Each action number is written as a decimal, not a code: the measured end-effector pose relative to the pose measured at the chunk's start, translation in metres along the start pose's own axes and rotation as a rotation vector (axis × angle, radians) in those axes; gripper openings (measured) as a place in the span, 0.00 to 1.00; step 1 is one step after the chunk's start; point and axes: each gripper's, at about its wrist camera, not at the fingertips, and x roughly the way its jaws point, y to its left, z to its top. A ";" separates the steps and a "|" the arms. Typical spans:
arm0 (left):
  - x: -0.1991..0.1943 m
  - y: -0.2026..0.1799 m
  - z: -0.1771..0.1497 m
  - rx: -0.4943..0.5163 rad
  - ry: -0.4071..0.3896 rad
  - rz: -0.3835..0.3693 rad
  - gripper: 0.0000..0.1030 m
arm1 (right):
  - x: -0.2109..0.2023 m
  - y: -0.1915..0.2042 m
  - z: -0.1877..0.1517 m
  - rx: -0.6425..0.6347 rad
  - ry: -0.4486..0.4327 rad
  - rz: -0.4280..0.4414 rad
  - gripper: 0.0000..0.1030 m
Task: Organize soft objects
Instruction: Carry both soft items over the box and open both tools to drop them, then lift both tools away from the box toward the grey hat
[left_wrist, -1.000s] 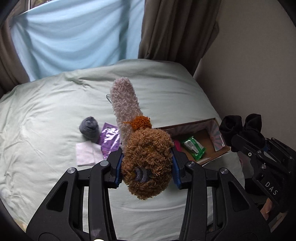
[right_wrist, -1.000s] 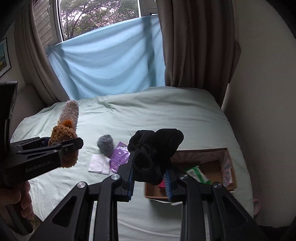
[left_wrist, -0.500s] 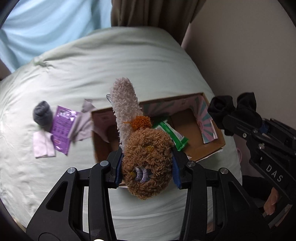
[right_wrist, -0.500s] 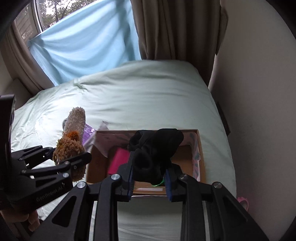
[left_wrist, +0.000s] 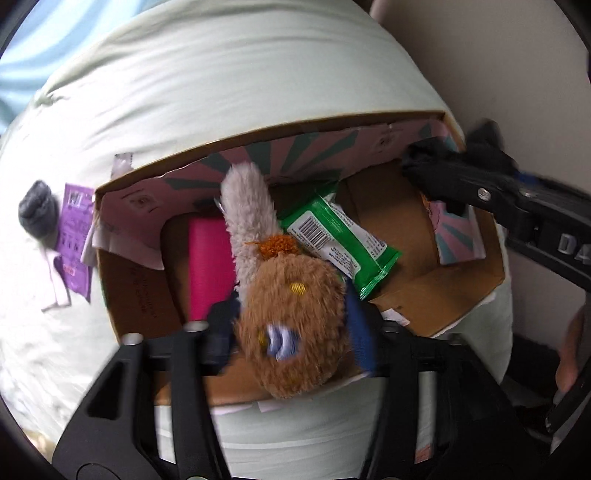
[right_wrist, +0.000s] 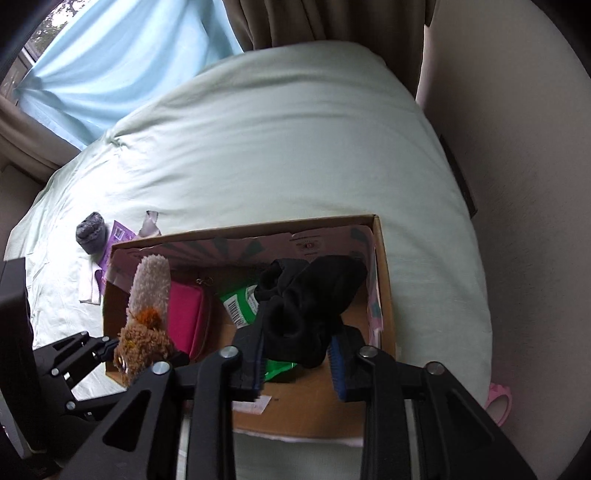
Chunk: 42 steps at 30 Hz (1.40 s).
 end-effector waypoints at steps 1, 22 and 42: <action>0.001 -0.002 0.000 0.022 -0.004 0.032 0.90 | 0.003 -0.001 0.002 0.010 -0.005 0.014 0.80; -0.059 0.003 -0.012 0.039 -0.107 0.059 1.00 | -0.040 0.008 -0.008 0.017 -0.080 0.050 1.00; -0.253 0.092 -0.085 -0.150 -0.466 0.062 1.00 | -0.195 0.117 -0.039 -0.098 -0.321 0.051 1.00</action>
